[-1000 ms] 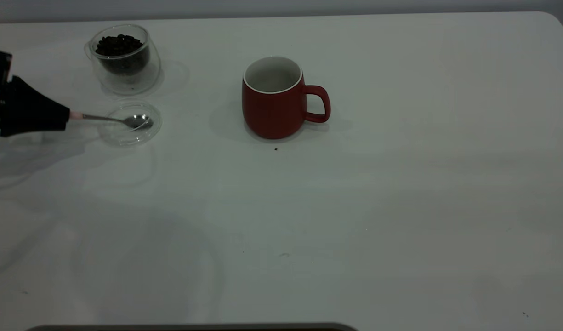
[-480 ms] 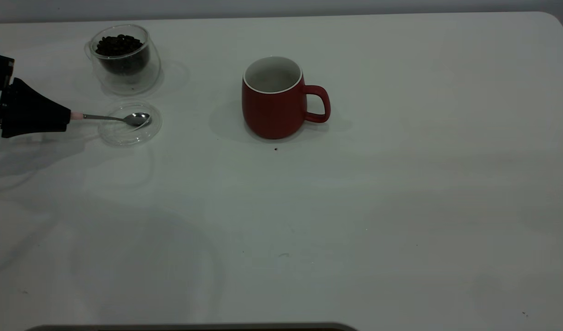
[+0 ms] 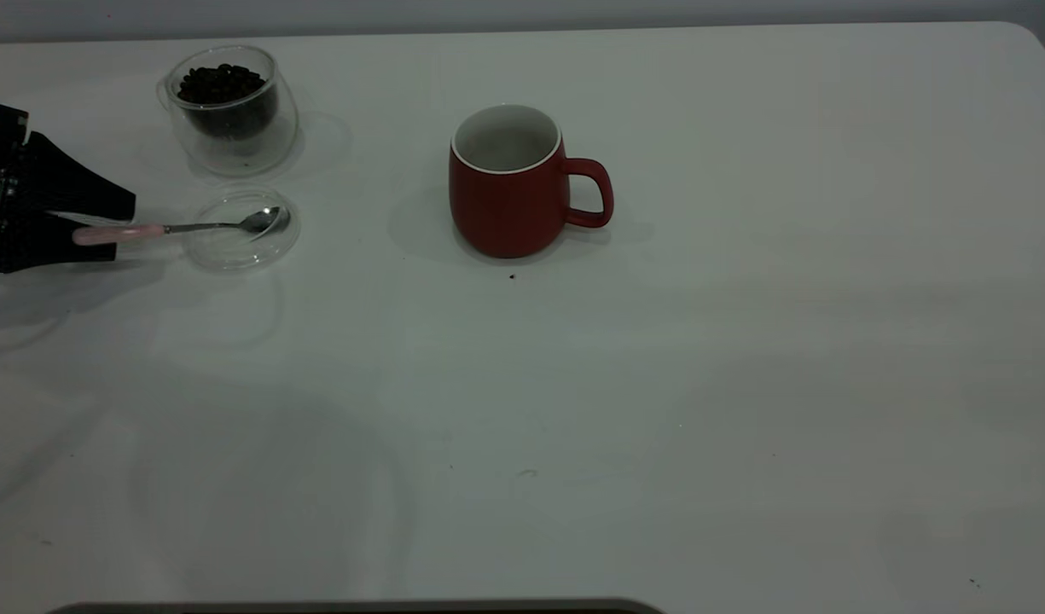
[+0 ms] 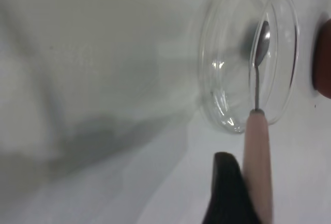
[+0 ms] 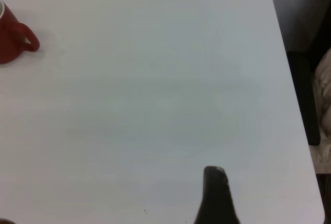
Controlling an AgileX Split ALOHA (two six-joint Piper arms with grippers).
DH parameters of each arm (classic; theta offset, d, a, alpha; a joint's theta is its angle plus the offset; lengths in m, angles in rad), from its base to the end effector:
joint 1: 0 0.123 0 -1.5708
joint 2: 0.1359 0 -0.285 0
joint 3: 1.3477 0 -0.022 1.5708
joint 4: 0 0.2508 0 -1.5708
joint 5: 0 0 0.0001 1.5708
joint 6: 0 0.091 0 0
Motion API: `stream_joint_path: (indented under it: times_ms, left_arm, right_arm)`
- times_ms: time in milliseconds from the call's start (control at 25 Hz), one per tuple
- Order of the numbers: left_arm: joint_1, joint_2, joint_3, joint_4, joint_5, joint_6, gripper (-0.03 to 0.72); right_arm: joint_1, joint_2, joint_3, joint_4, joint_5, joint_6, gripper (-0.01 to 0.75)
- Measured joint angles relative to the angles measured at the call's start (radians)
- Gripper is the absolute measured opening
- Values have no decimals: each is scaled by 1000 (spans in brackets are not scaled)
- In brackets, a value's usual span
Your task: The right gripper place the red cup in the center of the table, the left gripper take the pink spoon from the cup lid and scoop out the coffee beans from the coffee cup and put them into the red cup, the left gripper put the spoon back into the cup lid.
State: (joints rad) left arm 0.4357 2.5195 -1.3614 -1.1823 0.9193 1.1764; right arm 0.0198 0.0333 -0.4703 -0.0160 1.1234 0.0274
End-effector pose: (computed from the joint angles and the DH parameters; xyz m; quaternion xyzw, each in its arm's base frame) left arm 0.3853 0.1055 -0.0149 -0.1002 0.9101 -0.3761 0.1423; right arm 0.0003 -0.0013 0.2642 0.0037 0.8843 0.0030 0.4670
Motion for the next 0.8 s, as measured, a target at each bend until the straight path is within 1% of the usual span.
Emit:
stream_joint_path:
  times_ms: [120, 320, 480, 560, 680, 760, 800]
  left_arm:
    - [19, 0, 0, 0, -3, -13, 561]
    - [69, -5, 0, 1, -7, -46, 561]
    - [109, -58, 0, 12, 64, -87, 561]
    - [117, -117, 0, 32, 80, -126, 561]
    - [115, -248, 0, 99, 75, -211, 561]
    - [101, -358, 0, 175, 46, -310, 559]
    - [88, -415, 0, 233, 30, -391, 555]
  right_arm:
    - [0, 0, 0, 0, 0, 0, 588]
    - [0, 0, 0, 0, 0, 0, 588]
    - [0, 0, 0, 0, 0, 0, 588]
    - [0, 0, 0, 0, 0, 0, 588]
    - [0, 0, 0, 0, 0, 0, 588]
    - [0, 0, 0, 0, 0, 0, 588]
    - [0, 0, 0, 0, 0, 0, 588]
